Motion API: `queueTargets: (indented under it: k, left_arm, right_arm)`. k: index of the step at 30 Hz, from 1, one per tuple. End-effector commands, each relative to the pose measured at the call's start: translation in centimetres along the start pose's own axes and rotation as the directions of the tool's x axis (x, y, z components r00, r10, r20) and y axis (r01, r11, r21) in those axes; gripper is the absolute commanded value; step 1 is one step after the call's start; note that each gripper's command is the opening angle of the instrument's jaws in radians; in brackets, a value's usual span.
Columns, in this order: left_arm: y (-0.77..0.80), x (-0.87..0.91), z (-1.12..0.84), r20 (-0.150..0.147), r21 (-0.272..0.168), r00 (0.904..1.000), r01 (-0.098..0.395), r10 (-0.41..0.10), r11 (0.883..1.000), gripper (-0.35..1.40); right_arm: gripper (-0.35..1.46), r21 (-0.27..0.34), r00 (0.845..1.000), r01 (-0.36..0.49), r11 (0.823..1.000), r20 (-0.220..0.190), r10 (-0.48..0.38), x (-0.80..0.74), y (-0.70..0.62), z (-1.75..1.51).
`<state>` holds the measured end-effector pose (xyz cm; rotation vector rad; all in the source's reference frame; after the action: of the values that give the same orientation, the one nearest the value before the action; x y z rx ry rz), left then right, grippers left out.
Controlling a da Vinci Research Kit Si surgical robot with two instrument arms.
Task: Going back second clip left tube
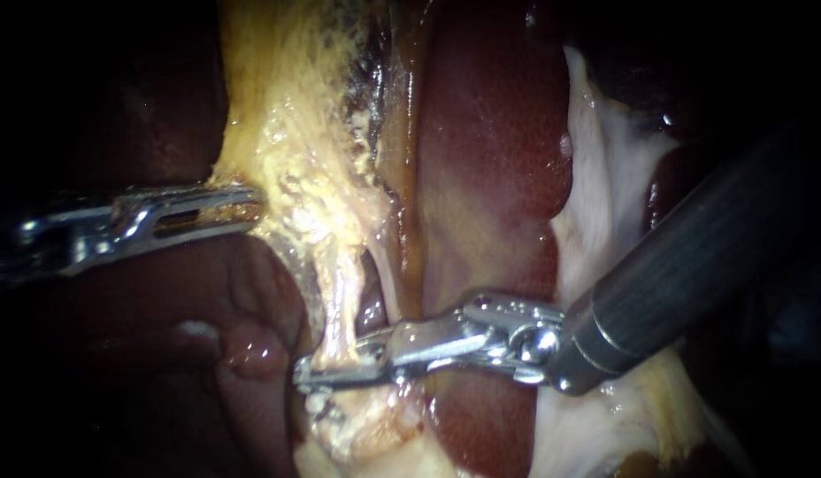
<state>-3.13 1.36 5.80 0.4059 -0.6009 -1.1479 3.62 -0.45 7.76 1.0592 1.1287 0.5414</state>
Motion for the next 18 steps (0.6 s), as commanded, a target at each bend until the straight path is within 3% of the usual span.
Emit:
queueTargets:
  k: [1, 11, 12, 15, 18]
  left_arm:
    - [-0.01, 0.0, -0.02, 0.0, 0.0, 1.0, 0.001, -0.001, 1.0, -0.35]
    - [-0.06, 0.01, -0.05, 0.0, 0.0, 1.0, 0.001, -0.001, 1.0, -0.35]
    - [-0.06, 0.01, -0.05, 0.0, 0.0, 1.0, 0.001, -0.001, 1.0, -0.35]
    - [-0.06, 0.01, -0.05, 0.0, 0.0, 1.0, 0.001, -0.001, 1.0, -0.35]
    - [-0.06, 0.01, -0.06, 0.0, 0.001, 1.0, 0.001, -0.001, 1.0, -0.35]
  right_arm:
    - [-0.35, 0.0, 1.0, 0.0, 1.0, 0.0, 0.0, 0.01, 0.0, 0.0]
    - [-0.35, 0.007, 1.0, 0.0, 1.0, 0.007, 0.0, 0.01, -0.01, 0.0]
    - [-0.25, 0.013, 1.0, 0.0, 1.0, 0.004, 0.0, 0.01, -0.01, 0.0]
    - [0.44, 0.029, 1.0, 0.0, 1.0, -0.021, 0.0, 0.03, 0.0, 0.03]
    - [0.58, -0.008, 0.998, 0.036, 0.999, -0.057, -0.037, 0.05, 0.02, 0.05]
